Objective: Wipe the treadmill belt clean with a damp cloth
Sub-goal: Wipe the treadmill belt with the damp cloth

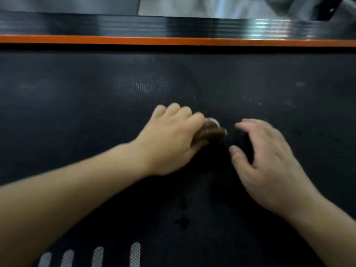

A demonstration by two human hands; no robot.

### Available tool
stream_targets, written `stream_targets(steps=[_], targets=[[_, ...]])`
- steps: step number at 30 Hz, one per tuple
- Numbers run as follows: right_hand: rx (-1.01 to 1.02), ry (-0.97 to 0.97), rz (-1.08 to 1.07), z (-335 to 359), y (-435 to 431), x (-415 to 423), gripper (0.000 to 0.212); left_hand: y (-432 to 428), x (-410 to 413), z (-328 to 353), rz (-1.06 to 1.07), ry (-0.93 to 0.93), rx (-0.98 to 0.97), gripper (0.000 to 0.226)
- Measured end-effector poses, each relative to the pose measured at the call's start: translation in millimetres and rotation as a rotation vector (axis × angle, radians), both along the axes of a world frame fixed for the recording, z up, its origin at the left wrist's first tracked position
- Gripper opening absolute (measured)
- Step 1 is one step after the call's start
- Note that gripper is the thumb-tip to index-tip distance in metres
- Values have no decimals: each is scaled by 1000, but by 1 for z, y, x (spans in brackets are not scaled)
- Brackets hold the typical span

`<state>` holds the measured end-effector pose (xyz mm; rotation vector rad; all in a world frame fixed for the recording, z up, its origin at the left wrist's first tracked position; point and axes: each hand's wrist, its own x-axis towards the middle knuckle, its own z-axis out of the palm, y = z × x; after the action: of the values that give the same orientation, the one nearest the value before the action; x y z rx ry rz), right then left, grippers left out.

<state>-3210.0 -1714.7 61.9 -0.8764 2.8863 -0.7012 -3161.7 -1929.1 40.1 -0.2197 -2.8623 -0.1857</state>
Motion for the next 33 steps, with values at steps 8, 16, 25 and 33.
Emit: stream_targets(steps=[8, 16, 25, 33], targets=[[37, -2, 28, -16, 27, -11, 56, -42, -57, 5, 250, -136, 89, 29], [76, 43, 29, -20, 25, -11, 55, 38, 95, 3, -238, -65, 48, 33], [213, 37, 97, -19, 55, 10, 66, 37, 76, 0, -177, 21, 72, 32], [184, 44, 78, -18, 51, 10, 58, 32, -20, 2, 131, 9, -68, 45]])
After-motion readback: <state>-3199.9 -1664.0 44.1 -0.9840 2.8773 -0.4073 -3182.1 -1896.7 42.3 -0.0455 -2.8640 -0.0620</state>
